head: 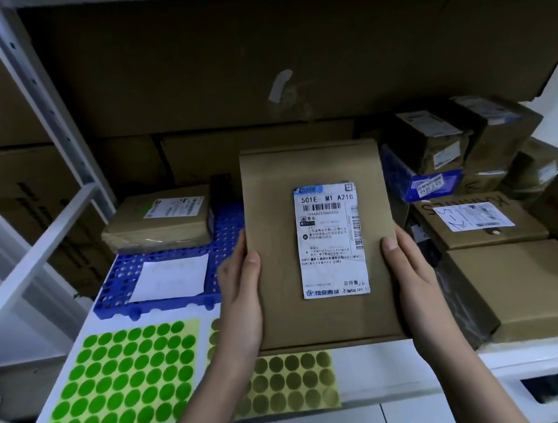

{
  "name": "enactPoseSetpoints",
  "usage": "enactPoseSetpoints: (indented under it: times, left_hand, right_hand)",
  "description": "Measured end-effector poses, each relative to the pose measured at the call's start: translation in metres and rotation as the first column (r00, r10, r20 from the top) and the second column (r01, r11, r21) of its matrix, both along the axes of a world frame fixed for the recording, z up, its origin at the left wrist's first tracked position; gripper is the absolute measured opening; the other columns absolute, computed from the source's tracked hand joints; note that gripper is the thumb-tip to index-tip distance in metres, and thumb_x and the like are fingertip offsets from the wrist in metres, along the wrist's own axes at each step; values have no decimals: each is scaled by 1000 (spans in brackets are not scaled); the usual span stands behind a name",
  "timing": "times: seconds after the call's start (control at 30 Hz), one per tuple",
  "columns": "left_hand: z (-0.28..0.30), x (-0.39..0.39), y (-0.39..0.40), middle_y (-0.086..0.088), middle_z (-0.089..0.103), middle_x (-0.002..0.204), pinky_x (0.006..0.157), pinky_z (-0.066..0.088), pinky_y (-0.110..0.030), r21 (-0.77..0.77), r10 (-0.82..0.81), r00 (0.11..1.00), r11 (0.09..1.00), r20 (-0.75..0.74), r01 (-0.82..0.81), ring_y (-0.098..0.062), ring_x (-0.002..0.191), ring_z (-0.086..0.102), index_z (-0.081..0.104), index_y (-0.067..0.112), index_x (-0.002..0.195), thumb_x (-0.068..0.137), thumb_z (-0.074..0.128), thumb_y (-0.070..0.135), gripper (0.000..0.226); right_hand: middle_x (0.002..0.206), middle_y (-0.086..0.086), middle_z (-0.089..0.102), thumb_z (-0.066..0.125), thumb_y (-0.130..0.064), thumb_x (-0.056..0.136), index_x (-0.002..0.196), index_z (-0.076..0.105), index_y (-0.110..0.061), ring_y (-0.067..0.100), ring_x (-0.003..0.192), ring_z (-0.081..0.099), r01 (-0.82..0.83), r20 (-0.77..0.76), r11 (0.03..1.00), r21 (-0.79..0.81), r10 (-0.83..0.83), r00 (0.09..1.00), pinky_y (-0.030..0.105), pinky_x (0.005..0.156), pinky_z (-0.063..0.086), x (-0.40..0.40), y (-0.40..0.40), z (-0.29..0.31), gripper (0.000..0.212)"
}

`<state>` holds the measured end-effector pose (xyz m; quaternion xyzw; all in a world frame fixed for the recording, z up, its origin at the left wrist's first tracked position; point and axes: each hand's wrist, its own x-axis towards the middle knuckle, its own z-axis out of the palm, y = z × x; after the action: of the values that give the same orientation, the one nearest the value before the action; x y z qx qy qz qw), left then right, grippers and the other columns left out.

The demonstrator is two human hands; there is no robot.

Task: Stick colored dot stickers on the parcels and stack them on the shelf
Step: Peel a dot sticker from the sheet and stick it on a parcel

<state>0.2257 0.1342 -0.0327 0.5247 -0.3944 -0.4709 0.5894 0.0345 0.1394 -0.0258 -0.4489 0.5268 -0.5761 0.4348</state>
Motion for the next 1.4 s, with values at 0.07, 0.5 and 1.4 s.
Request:
enactPoseSetpoints:
  times: [0.07, 0.5, 1.4]
  left_hand:
    - [-11, -13, -1, 11, 44, 135, 95, 41, -26, 52, -13, 1000, 999, -3, 13, 1, 112, 49, 43, 37, 137, 96, 41, 43, 42]
    - [-90, -71, -4, 6, 52, 128, 104, 41, -39, 319, -167, 985, 932, -45, 173, -15, 117, 52, 42, 37, 132, 101, 41, 25, 34]
    - [-143, -44, 10, 5, 51, 131, 101, 33, -23, 144, -217, 699, 976, 681, 163, -8, 120, 45, 50, 22, 134, 98, 33, 37, 42]
  right_hand:
    - [117, -24, 61, 44, -34, 99, 128, 52, -38, -16, 96, 58, 20, -37, 999, 44, -18, 999, 5, 72, 44, -10, -2, -12, 31]
    - [125, -2, 59, 42, -42, 98, 133, 48, -25, 17, 103, 52, 148, -364, 917, 371, -3, 932, 31, 84, 36, -64, 1, -92, 39]
    - [112, -2, 64, 55, -46, 92, 130, 50, -26, 16, 93, 65, -27, -77, 869, 494, 74, 994, 29, 66, 50, -88, -7, -113, 44]
